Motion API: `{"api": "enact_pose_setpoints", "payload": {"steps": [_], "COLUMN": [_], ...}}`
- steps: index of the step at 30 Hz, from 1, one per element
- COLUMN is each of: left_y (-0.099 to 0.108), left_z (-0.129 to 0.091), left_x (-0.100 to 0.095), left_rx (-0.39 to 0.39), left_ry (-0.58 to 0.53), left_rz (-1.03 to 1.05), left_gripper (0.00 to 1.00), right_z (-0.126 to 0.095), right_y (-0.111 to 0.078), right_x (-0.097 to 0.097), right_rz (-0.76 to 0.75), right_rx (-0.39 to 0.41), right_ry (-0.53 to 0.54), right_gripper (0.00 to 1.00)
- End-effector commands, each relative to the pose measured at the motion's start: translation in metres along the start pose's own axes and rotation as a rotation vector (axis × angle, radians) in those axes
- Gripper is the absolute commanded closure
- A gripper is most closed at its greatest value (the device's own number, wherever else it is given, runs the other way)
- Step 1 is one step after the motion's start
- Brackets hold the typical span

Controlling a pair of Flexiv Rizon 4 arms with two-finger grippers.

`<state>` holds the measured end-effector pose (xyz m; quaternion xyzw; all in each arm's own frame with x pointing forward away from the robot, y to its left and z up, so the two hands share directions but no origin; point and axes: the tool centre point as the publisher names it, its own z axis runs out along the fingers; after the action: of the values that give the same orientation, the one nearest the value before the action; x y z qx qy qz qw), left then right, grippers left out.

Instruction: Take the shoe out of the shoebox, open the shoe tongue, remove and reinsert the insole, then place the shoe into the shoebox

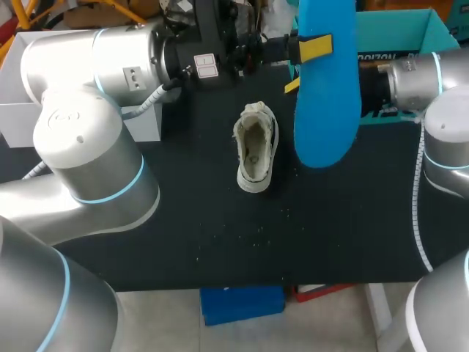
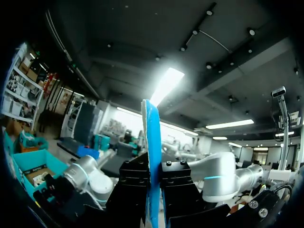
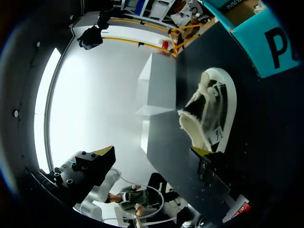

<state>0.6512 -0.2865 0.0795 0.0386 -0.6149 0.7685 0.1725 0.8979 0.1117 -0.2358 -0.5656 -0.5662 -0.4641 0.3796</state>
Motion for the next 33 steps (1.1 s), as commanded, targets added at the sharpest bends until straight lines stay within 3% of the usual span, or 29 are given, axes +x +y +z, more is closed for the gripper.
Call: {"api": "enact_pose_setpoints", "payload": {"steps": [1,9,11,16,33], "left_y": [0.004,0.062,0.072,0.094,0.094], "left_z": [-0.002,-0.024,-0.031,-0.048,-0.048], "left_x": [-0.008,-0.045,-0.052,-0.071,-0.071], "left_rx": [-0.043,-0.078,-0.149,-0.202,-0.202], "left_ry": [0.009,0.029,0.0,0.021,0.021], "left_rz": [0.2,0.282,0.323,0.347,0.347], "left_gripper": [1.0,1.0,1.0,1.0,1.0], "right_z": [0.001,0.001,0.001,0.001,0.001], "right_y": [0.001,0.001,0.001,0.001,0.001], "right_x": [-0.003,-0.003,-0.003,-0.003,-0.003], "right_rz": [-0.002,-0.002,-0.002,-0.002,-0.002], "right_rx": [0.0,0.0,0.0,0.0,0.0], "right_ry": [0.039,0.039,0.039,0.039,0.039], "right_gripper": [0.0,0.0,0.0,0.0,0.0]}}
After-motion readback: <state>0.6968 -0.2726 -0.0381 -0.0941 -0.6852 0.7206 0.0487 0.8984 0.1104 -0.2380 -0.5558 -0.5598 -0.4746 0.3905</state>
